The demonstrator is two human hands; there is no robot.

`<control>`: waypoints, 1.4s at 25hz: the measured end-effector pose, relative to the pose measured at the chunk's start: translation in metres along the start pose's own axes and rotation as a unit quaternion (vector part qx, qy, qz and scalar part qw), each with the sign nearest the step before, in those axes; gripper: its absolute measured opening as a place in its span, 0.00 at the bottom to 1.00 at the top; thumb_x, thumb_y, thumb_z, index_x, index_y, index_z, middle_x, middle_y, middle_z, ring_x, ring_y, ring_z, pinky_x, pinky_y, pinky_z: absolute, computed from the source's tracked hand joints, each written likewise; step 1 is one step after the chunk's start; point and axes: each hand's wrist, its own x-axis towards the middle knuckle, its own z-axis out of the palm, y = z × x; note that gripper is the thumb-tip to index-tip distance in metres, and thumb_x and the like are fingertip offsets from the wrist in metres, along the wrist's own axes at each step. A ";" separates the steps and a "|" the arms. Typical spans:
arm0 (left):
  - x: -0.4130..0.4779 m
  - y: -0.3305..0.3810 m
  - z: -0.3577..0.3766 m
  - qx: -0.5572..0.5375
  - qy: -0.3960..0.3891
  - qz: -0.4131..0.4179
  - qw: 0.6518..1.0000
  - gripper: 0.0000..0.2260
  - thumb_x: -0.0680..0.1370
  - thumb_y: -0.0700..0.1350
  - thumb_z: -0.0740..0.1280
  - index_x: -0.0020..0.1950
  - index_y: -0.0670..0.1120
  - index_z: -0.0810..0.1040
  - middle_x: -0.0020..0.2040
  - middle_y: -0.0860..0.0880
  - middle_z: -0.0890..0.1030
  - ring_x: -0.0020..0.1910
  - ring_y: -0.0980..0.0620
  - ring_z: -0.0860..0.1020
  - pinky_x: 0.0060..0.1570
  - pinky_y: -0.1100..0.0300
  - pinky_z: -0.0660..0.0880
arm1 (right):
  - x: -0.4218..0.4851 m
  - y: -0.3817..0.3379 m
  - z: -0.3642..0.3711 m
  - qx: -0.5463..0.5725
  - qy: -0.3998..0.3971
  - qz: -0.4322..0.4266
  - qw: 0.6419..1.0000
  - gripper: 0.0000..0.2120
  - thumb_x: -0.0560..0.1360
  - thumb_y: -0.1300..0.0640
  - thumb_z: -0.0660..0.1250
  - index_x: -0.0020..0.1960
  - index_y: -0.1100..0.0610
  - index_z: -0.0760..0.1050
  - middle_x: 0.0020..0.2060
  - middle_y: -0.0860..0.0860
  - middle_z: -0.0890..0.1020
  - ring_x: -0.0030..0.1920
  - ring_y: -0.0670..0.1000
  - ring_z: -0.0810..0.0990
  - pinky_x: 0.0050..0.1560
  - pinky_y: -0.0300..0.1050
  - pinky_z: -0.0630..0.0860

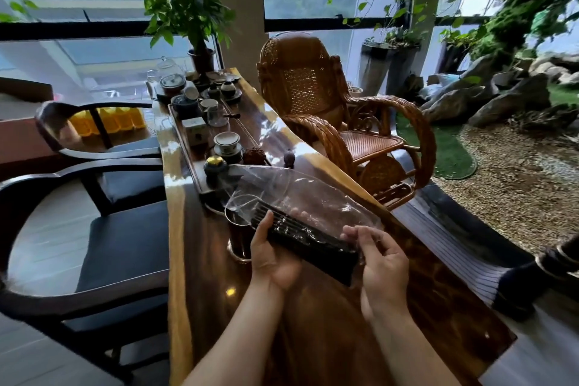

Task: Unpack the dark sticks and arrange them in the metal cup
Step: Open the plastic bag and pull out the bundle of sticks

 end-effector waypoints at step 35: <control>0.039 0.044 -0.050 0.066 0.149 -0.065 0.984 0.36 0.74 0.65 0.69 0.70 0.40 0.69 0.66 0.36 0.78 0.64 0.35 0.78 0.63 0.39 0.76 | 0.034 0.015 0.030 -0.030 0.093 -0.109 0.989 0.07 0.81 0.53 0.66 0.48 0.48 0.82 0.41 0.53 0.88 0.47 0.51 0.87 0.57 0.52 0.79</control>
